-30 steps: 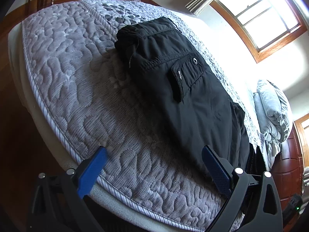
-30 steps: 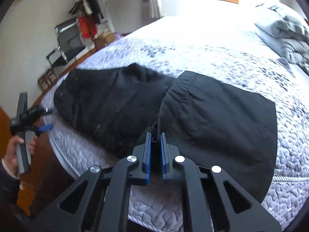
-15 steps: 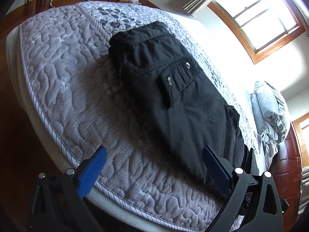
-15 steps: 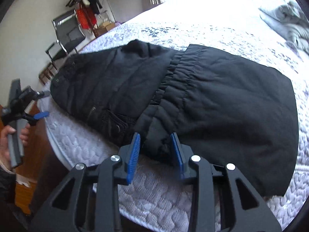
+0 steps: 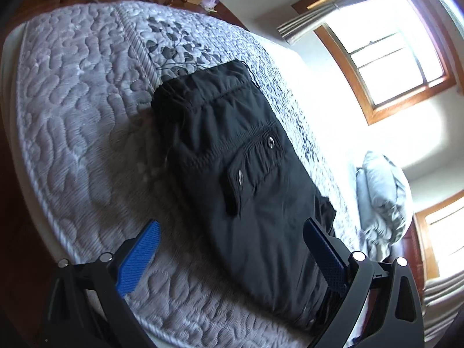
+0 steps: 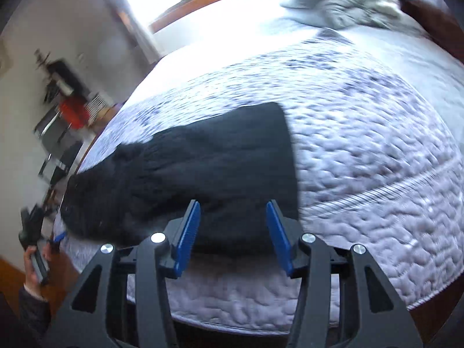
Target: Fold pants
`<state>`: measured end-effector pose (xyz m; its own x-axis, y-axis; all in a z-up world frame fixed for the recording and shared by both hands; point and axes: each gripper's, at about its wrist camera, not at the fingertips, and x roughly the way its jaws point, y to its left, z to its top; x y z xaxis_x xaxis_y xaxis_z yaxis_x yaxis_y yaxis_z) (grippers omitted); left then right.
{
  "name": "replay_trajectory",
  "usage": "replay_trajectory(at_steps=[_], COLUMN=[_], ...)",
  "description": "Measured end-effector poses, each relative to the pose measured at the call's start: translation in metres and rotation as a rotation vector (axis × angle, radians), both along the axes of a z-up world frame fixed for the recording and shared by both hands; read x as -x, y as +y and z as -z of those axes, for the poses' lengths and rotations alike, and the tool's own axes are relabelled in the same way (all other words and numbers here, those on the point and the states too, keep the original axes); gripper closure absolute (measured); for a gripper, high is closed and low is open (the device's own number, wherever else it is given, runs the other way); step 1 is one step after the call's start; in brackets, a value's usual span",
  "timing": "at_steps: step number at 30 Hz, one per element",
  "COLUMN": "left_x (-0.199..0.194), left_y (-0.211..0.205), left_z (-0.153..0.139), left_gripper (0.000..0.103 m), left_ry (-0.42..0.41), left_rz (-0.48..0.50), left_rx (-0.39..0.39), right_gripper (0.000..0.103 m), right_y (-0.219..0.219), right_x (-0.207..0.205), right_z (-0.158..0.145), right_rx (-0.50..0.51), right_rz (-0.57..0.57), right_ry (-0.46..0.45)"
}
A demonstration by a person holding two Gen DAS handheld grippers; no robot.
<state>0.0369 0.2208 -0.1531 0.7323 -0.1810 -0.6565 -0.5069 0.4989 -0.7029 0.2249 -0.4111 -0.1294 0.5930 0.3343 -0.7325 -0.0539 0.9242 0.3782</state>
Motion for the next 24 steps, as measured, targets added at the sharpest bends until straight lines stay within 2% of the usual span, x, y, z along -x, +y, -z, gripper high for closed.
replay_trajectory(at_steps=[5, 10, 17, 24], left_x=[-0.017, -0.031, -0.041, -0.057], left_y=[0.019, 0.030, 0.022, 0.025], left_z=[0.016, 0.039, 0.036, 0.039], left_gripper=[0.004, 0.004, 0.004, 0.004], left_ry=[-0.027, -0.022, -0.023, -0.050], left_rz=[-0.030, -0.060, -0.048, -0.050], left_rx=[0.126, 0.223, 0.195, 0.253], right_gripper=[0.054, 0.054, 0.053, 0.051], right_y=[-0.045, -0.055, -0.051, -0.050], right_x=[-0.002, -0.006, -0.014, -0.019], right_z=[0.023, 0.040, 0.053, 0.053], right_rx=[-0.059, -0.059, -0.046, -0.049], right_rz=[0.135, 0.171, 0.159, 0.163], right_ry=[0.050, 0.082, 0.100, 0.101])
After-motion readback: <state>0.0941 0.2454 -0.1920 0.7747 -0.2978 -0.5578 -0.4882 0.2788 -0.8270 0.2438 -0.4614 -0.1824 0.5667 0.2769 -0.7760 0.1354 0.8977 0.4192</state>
